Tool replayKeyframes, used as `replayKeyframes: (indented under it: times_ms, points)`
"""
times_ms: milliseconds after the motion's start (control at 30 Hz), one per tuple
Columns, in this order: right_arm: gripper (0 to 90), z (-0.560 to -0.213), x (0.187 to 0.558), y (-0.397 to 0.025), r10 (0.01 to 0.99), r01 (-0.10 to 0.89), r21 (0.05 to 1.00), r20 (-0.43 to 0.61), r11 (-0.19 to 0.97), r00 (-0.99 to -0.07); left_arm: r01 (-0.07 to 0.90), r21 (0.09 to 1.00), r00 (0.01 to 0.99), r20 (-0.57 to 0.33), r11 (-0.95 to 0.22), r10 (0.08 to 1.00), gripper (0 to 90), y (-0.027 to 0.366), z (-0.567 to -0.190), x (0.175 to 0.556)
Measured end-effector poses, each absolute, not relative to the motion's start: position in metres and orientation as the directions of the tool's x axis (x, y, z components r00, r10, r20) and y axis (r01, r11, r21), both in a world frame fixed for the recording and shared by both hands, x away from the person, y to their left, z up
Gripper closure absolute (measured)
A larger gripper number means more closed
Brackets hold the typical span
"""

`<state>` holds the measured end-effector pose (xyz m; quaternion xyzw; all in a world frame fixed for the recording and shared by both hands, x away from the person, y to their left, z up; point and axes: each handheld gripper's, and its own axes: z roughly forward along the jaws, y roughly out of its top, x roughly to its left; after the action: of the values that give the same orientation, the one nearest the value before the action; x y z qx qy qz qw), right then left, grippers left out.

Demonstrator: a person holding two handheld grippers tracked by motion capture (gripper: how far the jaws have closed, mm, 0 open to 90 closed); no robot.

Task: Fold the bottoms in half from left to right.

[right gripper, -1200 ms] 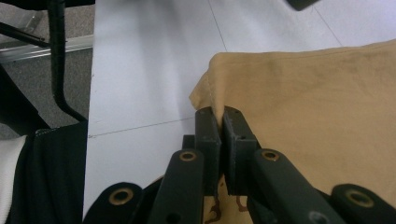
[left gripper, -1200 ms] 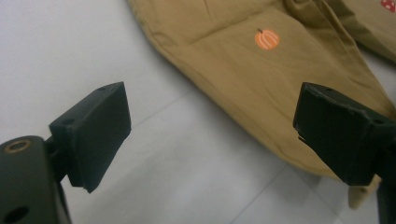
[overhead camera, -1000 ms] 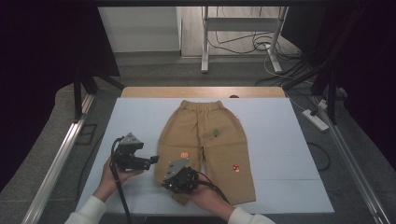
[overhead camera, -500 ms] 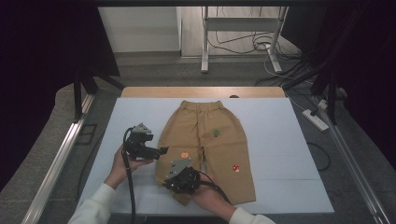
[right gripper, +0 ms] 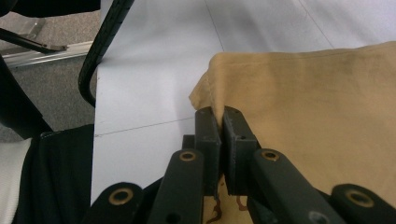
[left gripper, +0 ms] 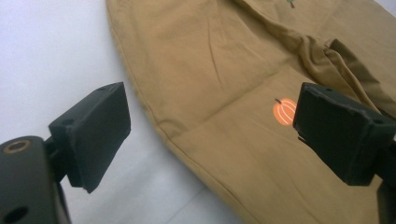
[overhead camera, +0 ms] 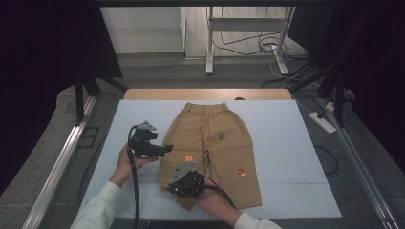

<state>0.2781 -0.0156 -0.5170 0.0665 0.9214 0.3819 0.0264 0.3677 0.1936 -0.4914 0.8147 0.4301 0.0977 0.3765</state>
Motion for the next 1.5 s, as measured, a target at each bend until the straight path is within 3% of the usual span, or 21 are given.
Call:
replayKeyframes:
  times_ms: [1033,1500]
  points:
    - [85.4,-0.525,0.277,-0.014,0.142,0.110,0.693,0.010,0.713,-0.990,0.708,0.635,0.533,-0.192,-0.309,0.824,14.7,0.173,-0.526,0.438]
    - [85.3,-0.525,0.277,-0.015,0.143,0.110,0.694,0.010,0.711,-0.990,0.734,0.609,0.510,-0.201,-0.301,0.836,17.4,0.174,-0.536,0.444]
